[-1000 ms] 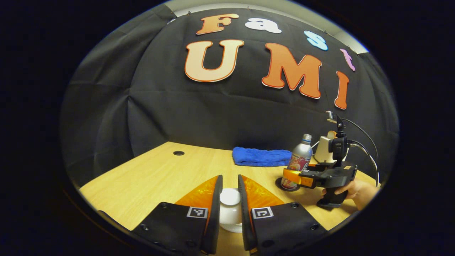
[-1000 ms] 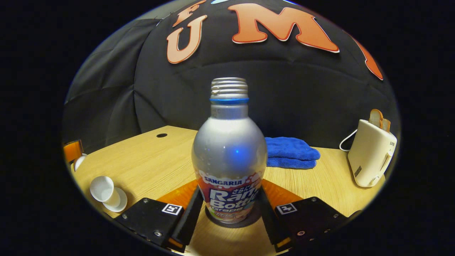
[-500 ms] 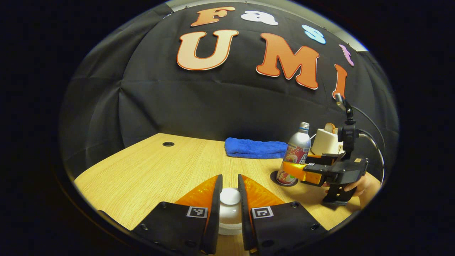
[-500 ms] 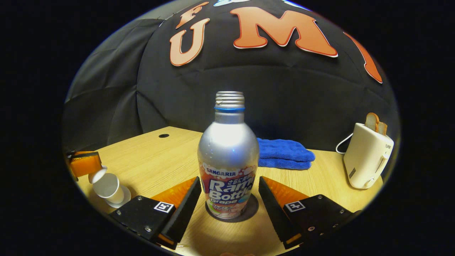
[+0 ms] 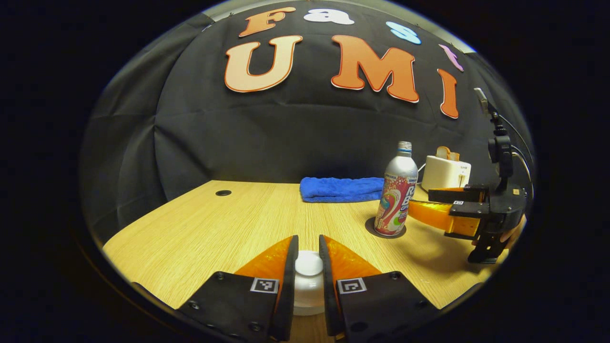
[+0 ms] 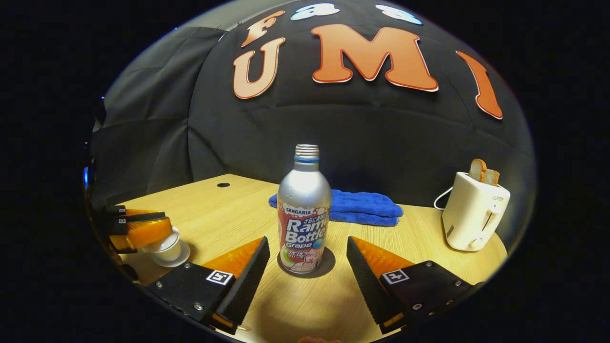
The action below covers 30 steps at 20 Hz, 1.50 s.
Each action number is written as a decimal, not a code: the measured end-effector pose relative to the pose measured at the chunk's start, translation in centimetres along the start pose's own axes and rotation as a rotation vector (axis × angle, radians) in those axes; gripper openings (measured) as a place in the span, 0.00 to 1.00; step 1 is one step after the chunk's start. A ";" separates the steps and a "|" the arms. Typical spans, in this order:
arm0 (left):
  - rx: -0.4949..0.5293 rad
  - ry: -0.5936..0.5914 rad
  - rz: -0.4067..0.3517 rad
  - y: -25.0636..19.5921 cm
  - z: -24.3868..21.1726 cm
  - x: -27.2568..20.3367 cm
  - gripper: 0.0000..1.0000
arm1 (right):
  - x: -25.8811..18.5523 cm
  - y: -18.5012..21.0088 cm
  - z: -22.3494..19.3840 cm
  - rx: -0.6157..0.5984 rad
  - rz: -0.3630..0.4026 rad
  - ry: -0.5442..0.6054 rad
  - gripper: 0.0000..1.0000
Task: Open the teacup lid with one hand, grasp the water bottle and pour water into the teacup with the other hand; after pouring, place the water bottle on the coaster and then close the teacup lid.
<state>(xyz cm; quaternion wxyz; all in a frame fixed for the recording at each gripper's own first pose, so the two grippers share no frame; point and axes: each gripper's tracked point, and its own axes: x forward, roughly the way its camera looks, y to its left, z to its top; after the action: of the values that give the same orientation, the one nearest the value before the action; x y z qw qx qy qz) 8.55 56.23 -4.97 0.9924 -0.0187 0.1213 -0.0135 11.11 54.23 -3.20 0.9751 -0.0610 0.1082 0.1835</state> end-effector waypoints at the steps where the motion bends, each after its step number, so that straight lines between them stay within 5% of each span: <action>1: 0.006 -0.009 0.002 -0.1 0.3 0.0 0.32 | -0.4 -0.4 0.1 0.005 -0.012 -0.006 0.98; 5: 0.002 -0.036 0.008 0.1 0.9 -0.4 0.32 | -2.4 -1.9 1.3 0.029 -0.055 -0.049 0.98; 7: 0.008 -0.086 0.023 0.4 2.5 -0.9 0.47 | -3.4 -2.6 2.1 0.020 -0.079 -0.082 0.98; 12: 0.042 -0.212 0.040 -0.4 7.4 -2.3 0.59 | -6.2 -3.7 5.0 0.017 -0.123 -0.159 0.98; 14: 0.037 -0.242 0.039 -1.1 9.1 -3.0 0.74 | -7.3 -4.2 6.3 0.012 -0.149 -0.196 0.98; 15: 0.024 -0.262 0.031 -1.5 9.9 -3.2 0.91 | -7.8 -4.7 6.6 0.002 -0.172 -0.211 0.97; 17: 0.012 -0.301 0.033 -1.9 11.5 -3.9 1.00 | -9.0 -5.5 7.0 -0.016 -0.220 -0.235 0.97; 30: -0.027 -0.427 0.109 -0.4 14.3 -6.6 0.98 | -13.9 -5.3 8.8 -0.073 -0.295 -0.345 0.97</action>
<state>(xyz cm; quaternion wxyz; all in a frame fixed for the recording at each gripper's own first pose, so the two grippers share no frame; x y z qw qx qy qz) 5.61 56.51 10.50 0.9944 -0.0277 -0.0907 0.0460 2.09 45.89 9.01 0.9926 -0.0792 -0.0768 0.0504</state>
